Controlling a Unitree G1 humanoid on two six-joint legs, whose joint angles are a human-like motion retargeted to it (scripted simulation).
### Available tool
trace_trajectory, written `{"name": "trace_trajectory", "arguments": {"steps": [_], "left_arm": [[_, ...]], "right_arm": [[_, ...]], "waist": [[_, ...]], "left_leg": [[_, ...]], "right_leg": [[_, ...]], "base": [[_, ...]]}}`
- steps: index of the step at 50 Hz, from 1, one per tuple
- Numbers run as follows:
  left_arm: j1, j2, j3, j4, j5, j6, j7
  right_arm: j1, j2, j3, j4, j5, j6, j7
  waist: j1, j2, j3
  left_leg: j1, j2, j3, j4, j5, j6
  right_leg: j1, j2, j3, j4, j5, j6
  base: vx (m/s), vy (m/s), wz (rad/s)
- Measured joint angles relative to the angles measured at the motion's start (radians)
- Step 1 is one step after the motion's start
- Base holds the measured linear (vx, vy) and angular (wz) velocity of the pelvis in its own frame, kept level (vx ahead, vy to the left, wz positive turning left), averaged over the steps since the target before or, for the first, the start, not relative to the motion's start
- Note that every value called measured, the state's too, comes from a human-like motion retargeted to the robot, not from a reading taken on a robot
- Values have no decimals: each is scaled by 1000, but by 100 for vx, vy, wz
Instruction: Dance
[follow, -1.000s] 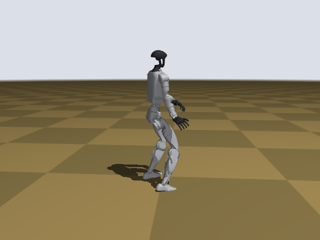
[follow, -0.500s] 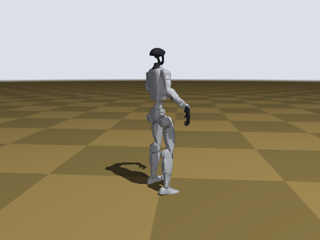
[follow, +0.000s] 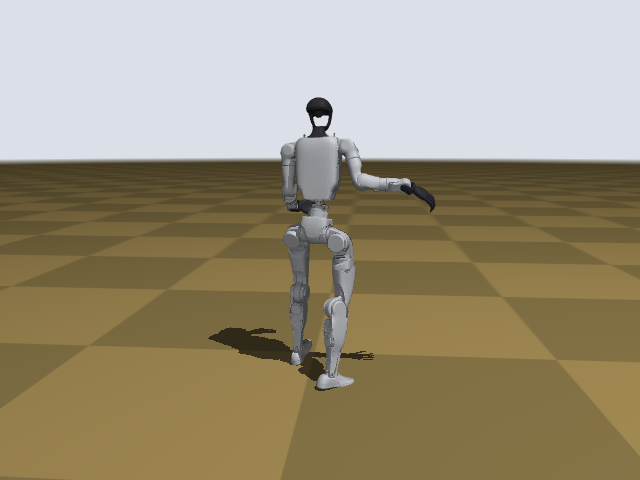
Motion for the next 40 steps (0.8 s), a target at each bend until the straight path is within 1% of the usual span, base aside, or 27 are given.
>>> {"name": "trace_trajectory", "arguments": {"steps": [2,3,5,7,8,10,12,13,14,15,16,17,18,19,20,21,22,24,26,28,30,32,35,37,38,39,40], "left_arm": [[13,-28,87,116,-54,-68,152],[22,-42,133,172,-76,-107,235],[38,-68,225,279,-101,-197,411],[54,-93,319,396,-89,-299,604],[57,-101,366,462,-70,-352,708],[76,-106,441,599,-26,-450,903],[122,-88,469,734,32,-504,1049],[151,-74,467,802,75,-516,1104],[179,-57,453,860,132,-514,1153],[207,-39,433,915,196,-505,1199],[226,-27,409,957,269,-477,1243],[248,-17,388,992,336,-445,1284],[272,-13,371,1015,393,-404,1318],[294,-13,364,1032,445,-362,1344],[314,-16,362,1045,496,-320,1365],[324,-15,356,1058,527,-281,1368],[332,-15,353,1069,555,-242,1368],[335,-19,359,1078,592,-165,1347],[325,-21,357,1080,592,-102,1305],[310,-20,344,1071,564,-62,1238],[288,-12,321,1063,529,-31,1154],[271,-1,286,1062,512,8,1090],[264,17,235,1065,517,47,1042],[272,26,219,1062,528,56,1024],[279,29,213,1061,534,54,1019],[288,35,209,1063,538,55,1018],[296,42,205,1065,541,58,1019]], "right_arm": [[-37,39,-49,112,130,-15,-168],[-57,57,-70,173,207,-41,-253],[-103,90,-105,306,399,-138,-432],[-167,121,-156,435,629,-283,-561],[-198,137,-189,497,762,-365,-591],[-262,172,-268,600,1002,-520,-603],[-316,213,-353,685,1201,-614,-610],[-347,234,-398,727,1293,-640,-615],[-375,254,-437,772,1382,-654,-604],[-402,274,-474,818,1469,-662,-586],[-424,295,-484,873,1552,-654,-543],[-449,318,-483,924,1628,-642,-502],[-478,346,-456,967,1691,-621,-467],[-507,381,-412,1001,1747,-596,-426],[-537,419,-360,1030,1798,-567,-384],[-561,446,-290,1063,1836,-528,-327],[-585,467,-220,1096,1867,-483,-270],[-642,477,-89,1167,1878,-369,-156],[-721,449,14,1230,1836,-274,-86],[-822,392,73,1277,1772,-229,-80],[-943,317,96,1297,1724,-231,-117],[-1060,230,93,1298,1695,-236,-151],[-1218,112,109,1277,1691,-236,-132],[-1313,45,151,1263,1708,-232,-116],[-1357,18,174,1251,1716,-237,-111],[-1399,-3,196,1239,1723,-245,-111],[-1439,-20,219,1226,1731,-255,-114]], "waist": [[22,-6,1],[31,-3,-3],[35,7,-11],[35,28,-17],[37,43,-19],[41,60,-29],[51,86,-41],[52,108,-43],[52,137,-34],[51,171,-21],[48,188,0],[41,200,15],[27,202,16],[10,207,9],[-8,214,-2],[-5,216,-9],[3,214,-15],[41,195,-18],[80,163,-14],[115,128,-5],[151,97,13],[184,70,34],[232,30,61],[241,-8,79],[243,-27,89],[255,-45,104],[271,-63,122]], "left_leg": [[-14,-17,16,-17,63,74],[-19,-22,24,-27,79,84],[-17,-32,46,-26,130,107],[-8,-57,1,-9,204,110],[-4,-89,-70,-7,235,90],[-7,-117,-92,45,231,89],[16,-164,-152,66,233,109],[42,-179,-187,70,231,120],[81,-185,-227,74,224,128],[126,-187,-268,79,216,134],[167,-197,-297,85,211,137],[198,-208,-323,89,211,139],[211,-224,-342,90,218,142],[217,-232,-362,95,223,145],[220,-237,-383,101,226,148],[222,-241,-393,110,223,150],[226,-247,-403,117,222,153],[240,-280,-421,125,229,161],[263,-316,-438,114,242,171],[291,-354,-473,88,253,176],[321,-386,-511,58,258,173],[355,-417,-546,27,264,176],[403,-455,-582,-18,263,182],[438,-480,-586,-47,253,188],[458,-498,-591,-58,253,193],[480,-507,-589,-57,247,197],[504,-513,-583,-51,240,201]], "right_leg": [[21,-19,-29,-6,2,15],[36,-22,-43,-10,3,24],[77,-25,-78,-20,8,44],[137,-19,-107,-27,20,57],[171,-13,-115,-26,30,56],[230,-19,-124,-11,70,57],[284,-29,-133,38,143,28],[310,-33,-142,84,185,-4],[321,-40,-127,166,226,-66],[324,-48,-100,267,266,-143],[257,-72,20,437,311,-254],[180,-77,154,593,353,-313],[85,-43,319,718,391,-265],[9,35,456,814,387,-202],[-58,135,578,895,362,-131],[-109,183,616,953,331,-106],[-163,212,640,1007,302,-98],[-273,188,631,1070,246,-146],[-364,179,631,1058,179,-165],[-430,194,651,973,140,-149],[-468,200,655,827,140,-114],[-470,198,647,635,197,-77],[-436,174,606,340,337,-25],[-403,149,534,180,445,39],[-382,139,490,115,509,92],[-368,135,416,103,561,109],[-356,134,327,118,606,109]], "base": [[37,-2,94],[49,1,96],[52,5,113],[66,10,130],[79,12,133],[84,14,143],[82,14,163],[87,13,186],[88,12,195],[77,12,184],[67,9,175],[57,4,167],[56,-4,173],[54,-11,179],[47,-12,163],[42,-11,139],[40,-9,106],[35,-10,98],[16,-14,121],[9,-25,144],[5,-30,146],[5,-30,139],[9,-33,101],[12,-31,89],[21,-43,70],[27,-59,38],[30,-60,8]]}}
